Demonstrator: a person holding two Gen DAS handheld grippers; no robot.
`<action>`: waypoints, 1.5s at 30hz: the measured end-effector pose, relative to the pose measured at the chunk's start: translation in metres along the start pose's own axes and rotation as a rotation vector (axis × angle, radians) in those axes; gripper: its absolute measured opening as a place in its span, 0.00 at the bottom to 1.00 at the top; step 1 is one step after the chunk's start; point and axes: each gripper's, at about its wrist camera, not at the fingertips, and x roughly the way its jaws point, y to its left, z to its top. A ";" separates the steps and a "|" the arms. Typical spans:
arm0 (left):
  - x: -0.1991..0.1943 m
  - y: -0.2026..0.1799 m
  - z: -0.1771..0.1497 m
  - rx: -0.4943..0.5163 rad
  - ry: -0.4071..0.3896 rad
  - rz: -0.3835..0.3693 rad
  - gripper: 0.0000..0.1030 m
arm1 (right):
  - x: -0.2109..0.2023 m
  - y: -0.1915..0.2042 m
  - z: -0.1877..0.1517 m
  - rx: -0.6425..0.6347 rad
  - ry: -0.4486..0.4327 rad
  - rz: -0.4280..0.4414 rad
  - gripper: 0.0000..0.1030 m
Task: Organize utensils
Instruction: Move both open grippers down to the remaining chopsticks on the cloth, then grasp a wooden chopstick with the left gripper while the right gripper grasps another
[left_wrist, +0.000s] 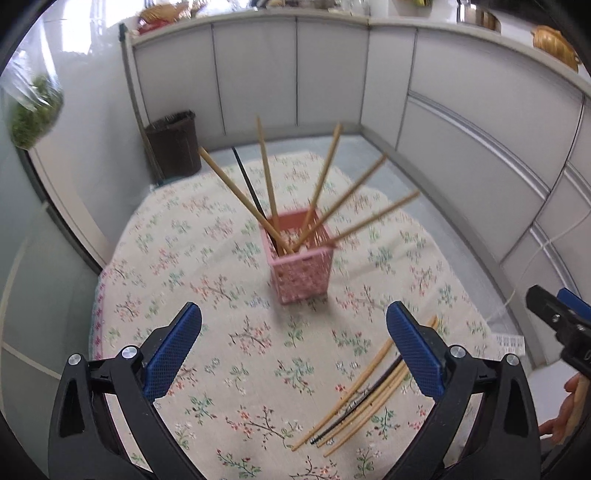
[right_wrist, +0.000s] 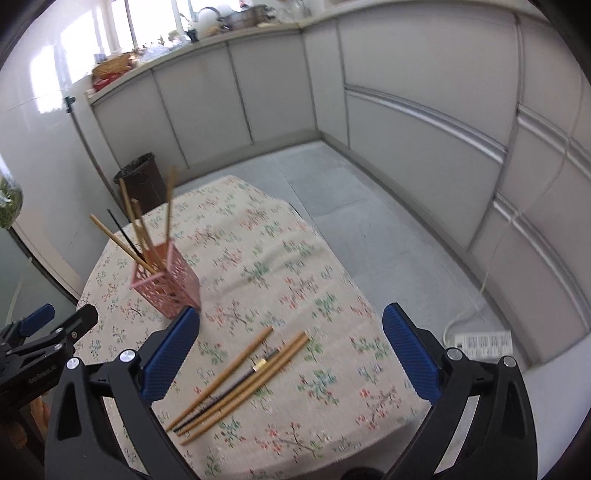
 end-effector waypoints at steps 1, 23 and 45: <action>0.008 -0.004 -0.002 0.011 0.026 -0.005 0.93 | 0.004 -0.011 -0.004 0.028 0.028 -0.008 0.94; 0.161 -0.108 -0.026 0.132 0.361 -0.098 0.58 | 0.051 -0.106 -0.027 0.371 0.298 0.019 0.94; 0.145 -0.078 -0.042 0.218 0.301 -0.062 0.07 | 0.105 -0.090 -0.037 0.419 0.436 0.011 0.94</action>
